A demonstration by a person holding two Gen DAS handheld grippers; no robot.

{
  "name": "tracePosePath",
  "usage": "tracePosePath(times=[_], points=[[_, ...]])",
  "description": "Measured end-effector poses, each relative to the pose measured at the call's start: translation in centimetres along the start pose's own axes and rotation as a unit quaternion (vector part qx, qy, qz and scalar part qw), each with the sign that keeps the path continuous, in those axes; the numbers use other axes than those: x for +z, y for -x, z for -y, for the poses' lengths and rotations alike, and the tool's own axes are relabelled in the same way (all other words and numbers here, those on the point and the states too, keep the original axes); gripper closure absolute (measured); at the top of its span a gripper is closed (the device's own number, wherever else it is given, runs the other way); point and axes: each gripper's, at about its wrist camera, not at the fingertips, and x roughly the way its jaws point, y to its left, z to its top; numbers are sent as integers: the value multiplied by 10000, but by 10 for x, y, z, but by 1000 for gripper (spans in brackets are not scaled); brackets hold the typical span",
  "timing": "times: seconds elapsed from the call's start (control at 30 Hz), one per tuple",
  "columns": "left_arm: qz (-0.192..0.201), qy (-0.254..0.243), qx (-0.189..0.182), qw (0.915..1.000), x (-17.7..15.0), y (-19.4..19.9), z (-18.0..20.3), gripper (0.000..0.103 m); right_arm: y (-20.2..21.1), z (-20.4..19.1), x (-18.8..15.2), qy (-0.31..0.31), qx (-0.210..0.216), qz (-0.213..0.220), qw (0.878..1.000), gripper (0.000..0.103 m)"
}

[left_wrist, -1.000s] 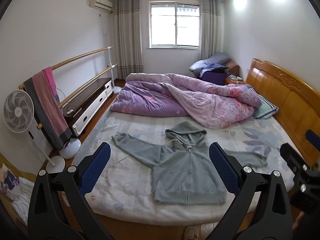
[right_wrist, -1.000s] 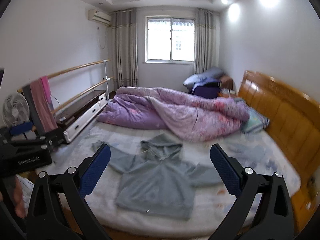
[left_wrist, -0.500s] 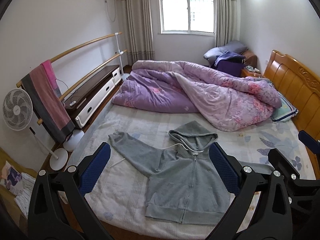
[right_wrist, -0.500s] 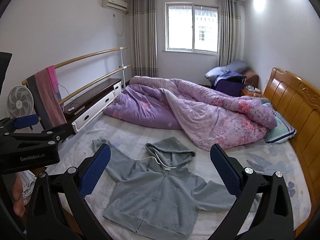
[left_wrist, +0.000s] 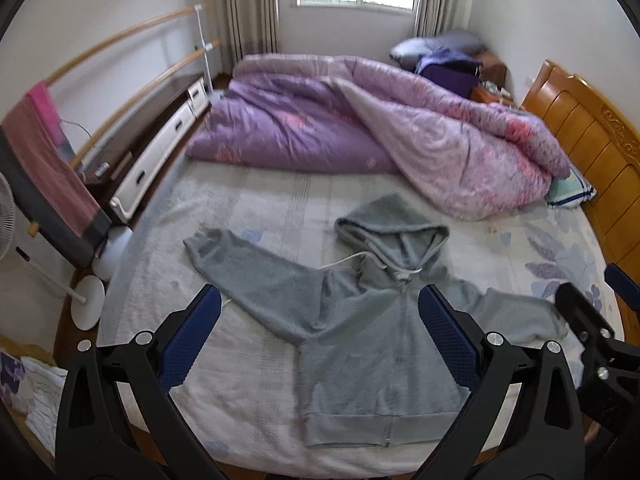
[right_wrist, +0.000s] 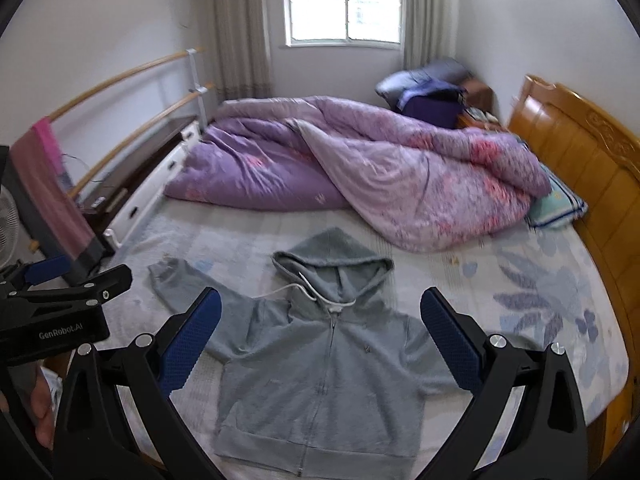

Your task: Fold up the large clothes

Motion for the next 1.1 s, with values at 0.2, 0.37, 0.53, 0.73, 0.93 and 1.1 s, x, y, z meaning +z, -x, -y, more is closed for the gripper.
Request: tracePosePath(times=[0.2, 0.37, 0.53, 0.73, 0.93, 1.1], points=[[-597, 305, 73, 9977, 6, -94, -80, 5, -82, -39, -6, -86, -216, -311, 9992, 7], [-957, 964, 227, 9905, -2, -173, -144, 5, -160, -53, -20, -28, 14, -746, 9972, 18], [-963, 1505, 673, 9816, -14, -242, -203, 5, -239, -62, -39, 135, 500, -1375, 9891, 72], [-1184, 1870, 1074, 9693, -29, -333, -259, 5, -310, -73, -63, 103, 956, -1769, 9795, 91], [-1249, 1889, 1540, 9618, -33, -410, -297, 5, -361, -78, -92, -17, 1049, -2014, 9739, 91], [-1304, 2020, 1593, 9575, -29, -467, -326, 7, -390, -78, -116, -206, 1184, -2315, 9654, 91]])
